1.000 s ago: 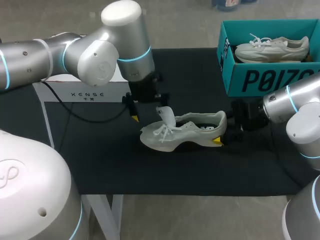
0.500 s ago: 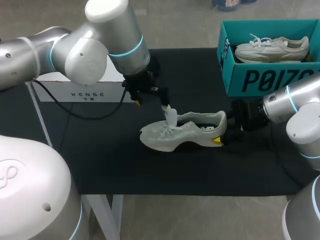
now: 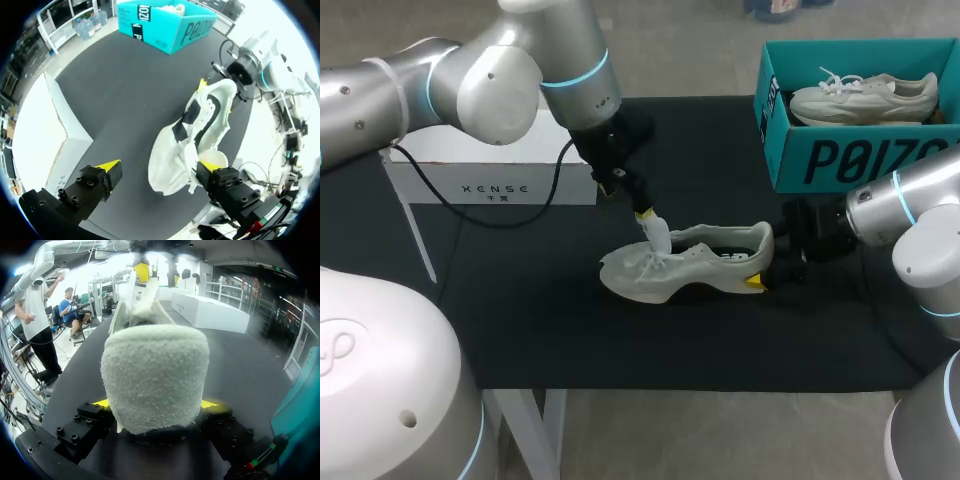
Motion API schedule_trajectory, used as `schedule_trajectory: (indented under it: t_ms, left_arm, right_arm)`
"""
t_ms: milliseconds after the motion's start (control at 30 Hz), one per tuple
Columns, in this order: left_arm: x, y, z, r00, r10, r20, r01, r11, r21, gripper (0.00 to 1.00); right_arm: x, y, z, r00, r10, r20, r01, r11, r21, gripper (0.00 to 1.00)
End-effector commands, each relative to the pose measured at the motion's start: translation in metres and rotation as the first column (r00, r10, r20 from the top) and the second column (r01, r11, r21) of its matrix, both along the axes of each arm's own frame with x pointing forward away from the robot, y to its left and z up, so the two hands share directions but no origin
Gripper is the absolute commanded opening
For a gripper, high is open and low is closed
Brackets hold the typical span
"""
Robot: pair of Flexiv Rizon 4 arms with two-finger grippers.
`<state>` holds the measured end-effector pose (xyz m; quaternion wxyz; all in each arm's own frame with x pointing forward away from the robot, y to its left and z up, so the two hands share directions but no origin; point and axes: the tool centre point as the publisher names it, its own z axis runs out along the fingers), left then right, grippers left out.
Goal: Take the shoe out of the shoebox, open the shoe tongue, remove and reinsert the insole, then place the shoe into the shoebox
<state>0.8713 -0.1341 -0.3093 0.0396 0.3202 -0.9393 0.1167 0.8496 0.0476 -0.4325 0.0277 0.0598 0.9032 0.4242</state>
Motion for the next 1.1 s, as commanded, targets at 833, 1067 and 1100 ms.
schedule_trajectory:
  t_ms: [833,1067,1100]
  left_arm:
    - [0.026,-0.114,0.033,0.58,-0.808,0.104,0.793,0.589,0.156,0.0]
    - [0.009,-0.126,0.015,0.583,-0.8,0.143,0.774,0.601,0.202,0.0]
    - [0.007,-0.126,0.011,0.589,-0.795,0.146,0.768,0.607,0.206,0.0]
  right_arm:
    - [0.003,0.002,-0.005,1.0,-0.002,0.0,0.002,1.0,-0.005,0.0]
    - [0.003,0.002,-0.005,1.0,-0.002,0.0,0.002,1.0,-0.005,0.0]
    - [0.003,0.002,-0.005,1.0,-0.002,0.0,0.002,1.0,-0.005,0.0]
